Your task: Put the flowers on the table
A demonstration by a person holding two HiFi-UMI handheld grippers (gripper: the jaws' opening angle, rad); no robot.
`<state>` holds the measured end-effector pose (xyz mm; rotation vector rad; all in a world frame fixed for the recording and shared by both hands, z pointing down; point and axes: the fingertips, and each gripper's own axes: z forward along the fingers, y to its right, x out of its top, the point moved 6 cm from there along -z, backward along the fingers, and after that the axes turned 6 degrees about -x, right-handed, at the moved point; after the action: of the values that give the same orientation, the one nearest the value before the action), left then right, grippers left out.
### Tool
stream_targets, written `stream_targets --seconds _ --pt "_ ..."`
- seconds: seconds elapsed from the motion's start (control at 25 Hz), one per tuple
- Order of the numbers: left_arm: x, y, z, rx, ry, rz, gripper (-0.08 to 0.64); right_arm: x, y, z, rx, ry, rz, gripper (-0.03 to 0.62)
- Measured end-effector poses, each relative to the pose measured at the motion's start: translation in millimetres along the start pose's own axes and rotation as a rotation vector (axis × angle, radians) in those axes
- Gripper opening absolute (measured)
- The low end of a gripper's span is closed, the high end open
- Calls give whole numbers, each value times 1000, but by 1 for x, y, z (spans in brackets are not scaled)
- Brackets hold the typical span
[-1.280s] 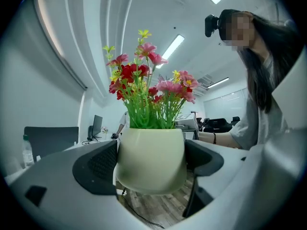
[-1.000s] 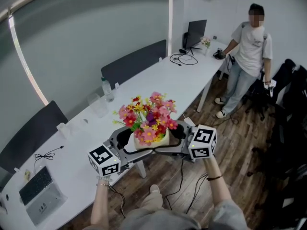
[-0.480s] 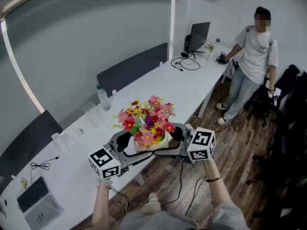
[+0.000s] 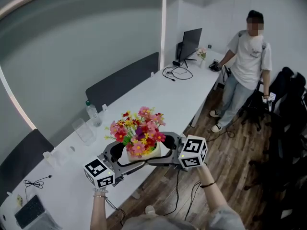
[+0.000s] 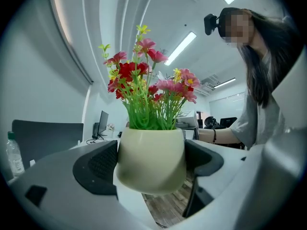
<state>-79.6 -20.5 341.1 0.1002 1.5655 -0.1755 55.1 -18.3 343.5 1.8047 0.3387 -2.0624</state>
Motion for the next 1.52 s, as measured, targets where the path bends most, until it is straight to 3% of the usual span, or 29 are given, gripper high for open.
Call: stream_targets --seconds 0.64,1.08,1.52 --pt "-3 -30 14 27 -24 25 442 -3 35 9 29 -7 -23 446" --pt "-12 -84 16 177 -20 37 442 -5 98 50 168 -40 -43 446" --pt "-40 -146 24 308 -59 1 442 -27 167 94 297 -95 -26 446"
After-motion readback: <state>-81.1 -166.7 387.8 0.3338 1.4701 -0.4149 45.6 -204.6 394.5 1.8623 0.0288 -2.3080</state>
